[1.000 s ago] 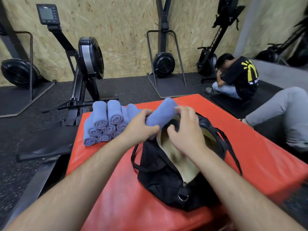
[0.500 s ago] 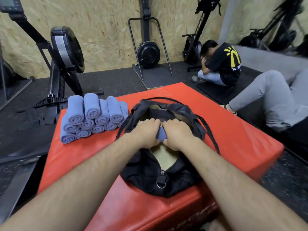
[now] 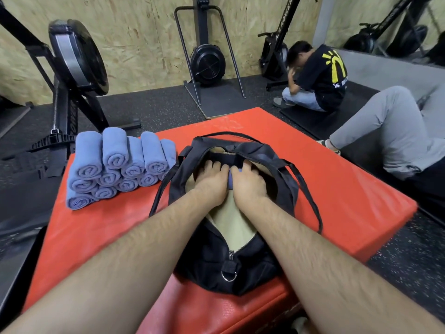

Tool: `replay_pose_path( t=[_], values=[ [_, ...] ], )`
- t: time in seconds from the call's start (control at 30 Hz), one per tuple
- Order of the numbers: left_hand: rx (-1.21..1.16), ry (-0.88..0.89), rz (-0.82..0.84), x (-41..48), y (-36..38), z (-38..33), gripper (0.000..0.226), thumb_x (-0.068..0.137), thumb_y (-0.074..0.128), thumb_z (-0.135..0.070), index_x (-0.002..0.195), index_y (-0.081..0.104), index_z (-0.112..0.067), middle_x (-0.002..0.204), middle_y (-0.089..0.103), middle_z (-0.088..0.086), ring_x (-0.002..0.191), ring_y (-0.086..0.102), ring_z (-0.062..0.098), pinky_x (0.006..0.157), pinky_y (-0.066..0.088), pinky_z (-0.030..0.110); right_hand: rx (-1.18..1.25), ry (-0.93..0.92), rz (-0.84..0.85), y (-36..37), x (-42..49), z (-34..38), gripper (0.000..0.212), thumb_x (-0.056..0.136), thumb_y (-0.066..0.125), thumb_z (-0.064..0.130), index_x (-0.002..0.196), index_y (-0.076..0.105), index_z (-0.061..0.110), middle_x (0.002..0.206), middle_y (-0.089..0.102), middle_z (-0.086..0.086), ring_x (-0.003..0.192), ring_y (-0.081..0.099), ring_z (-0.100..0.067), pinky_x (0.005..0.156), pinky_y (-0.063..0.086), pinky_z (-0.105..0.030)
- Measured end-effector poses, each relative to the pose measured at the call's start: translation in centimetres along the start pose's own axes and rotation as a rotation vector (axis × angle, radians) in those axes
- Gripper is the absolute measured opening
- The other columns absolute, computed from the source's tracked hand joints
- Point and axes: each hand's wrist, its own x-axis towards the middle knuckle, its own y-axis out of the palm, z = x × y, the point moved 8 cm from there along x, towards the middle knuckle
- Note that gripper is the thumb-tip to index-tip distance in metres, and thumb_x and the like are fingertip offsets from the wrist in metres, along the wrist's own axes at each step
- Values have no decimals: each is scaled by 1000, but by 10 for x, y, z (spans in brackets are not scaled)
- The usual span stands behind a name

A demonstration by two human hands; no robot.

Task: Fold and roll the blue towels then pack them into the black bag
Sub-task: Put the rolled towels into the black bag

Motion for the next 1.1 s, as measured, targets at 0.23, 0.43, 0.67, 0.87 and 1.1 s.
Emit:
replay_pose_path(
  t=[0.23,0.43,0.67,0.87,1.1],
  values=[
    [-69,-84,-60,9,-10,2,34,96,47,-18,128,43,-10,135,42,14,125,39,34,102,35,42,109,45,-29,-2,1,0,30,101,37,10,130,39,12,130,48,-16,114,53,-37,86,47,-44],
    [-137,-63,16,5,0,5,40,93,52,-14,132,44,-7,135,42,12,129,40,30,105,34,37,118,-5,92,6,-2,-1,41,95,46,8,136,41,11,138,41,-12,127,44,-33,96,43,-43],
    [-257,-30,-32,-20,-24,0,28,91,51,-8,119,51,-5,123,50,14,118,47,31,94,37,35,96,-108,60,-22,-21,9,40,93,51,9,133,44,12,130,45,-10,117,54,-31,77,43,-39],
    [-351,35,-282,-72,-80,16,13,89,46,-11,94,56,-6,98,54,15,92,51,33,79,36,38,98,-229,-133,-78,-56,41,19,98,44,19,117,49,16,116,54,-7,110,54,-30,67,35,-36],
    [-281,-40,-481,-131,-124,77,6,92,52,-14,90,57,-11,91,54,11,81,49,30,66,39,42,173,-354,-242,-109,-83,116,17,97,43,20,112,51,16,112,57,-6,107,54,-29,65,35,-37]
  ],
)
